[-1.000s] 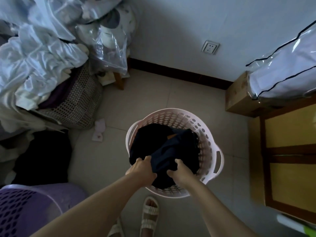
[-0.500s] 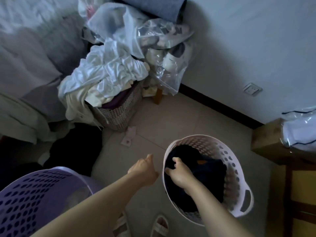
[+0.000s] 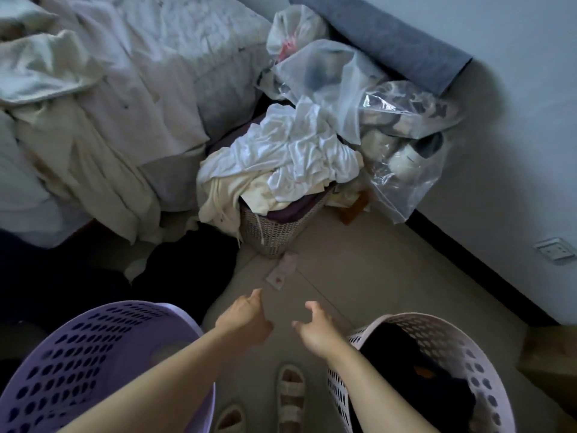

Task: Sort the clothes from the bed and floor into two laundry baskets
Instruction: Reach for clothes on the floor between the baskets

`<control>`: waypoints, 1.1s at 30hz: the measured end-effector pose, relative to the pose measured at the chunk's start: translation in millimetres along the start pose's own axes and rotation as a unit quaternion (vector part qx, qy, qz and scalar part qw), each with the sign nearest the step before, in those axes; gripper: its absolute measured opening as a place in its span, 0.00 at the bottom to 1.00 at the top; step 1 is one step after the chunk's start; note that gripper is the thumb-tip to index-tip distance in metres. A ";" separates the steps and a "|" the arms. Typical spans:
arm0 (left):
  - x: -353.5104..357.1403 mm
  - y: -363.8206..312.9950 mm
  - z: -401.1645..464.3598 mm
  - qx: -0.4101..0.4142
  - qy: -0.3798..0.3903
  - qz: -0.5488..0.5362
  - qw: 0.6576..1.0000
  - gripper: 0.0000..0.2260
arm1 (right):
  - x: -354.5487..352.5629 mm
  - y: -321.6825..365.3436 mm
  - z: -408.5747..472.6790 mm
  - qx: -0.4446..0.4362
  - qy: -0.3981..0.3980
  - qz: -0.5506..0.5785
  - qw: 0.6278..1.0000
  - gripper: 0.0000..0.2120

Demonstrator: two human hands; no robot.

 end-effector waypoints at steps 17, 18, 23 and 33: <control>10.4 12.7 165.3 -0.050 0.008 -0.091 0.995 0.31 | -18.9 -8.8 203.3 -0.003 0.112 -0.145 0.983 0.30; 16.6 16.2 178.3 -0.052 0.012 -0.092 0.994 0.31 | -15.0 -13.8 216.2 -0.001 0.113 -0.151 0.982 0.30; 49.5 39.3 256.3 -0.050 0.036 -0.088 0.994 0.32 | 14.2 -47.4 299.5 -0.006 0.114 -0.199 0.973 0.28; 109.5 95.8 401.0 -0.029 0.057 -0.041 0.997 0.32 | 53.9 -109.3 449.1 0.001 0.129 -0.265 0.955 0.33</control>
Point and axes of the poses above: each hand's wrist, its own z-axis towards the middle knuckle, its own x-axis out of the palm, y = z × x, the point moved 3 cm from there along z, towards the middle knuckle, and after that the axes turned 14 degrees about y, right-handed, at the moved point
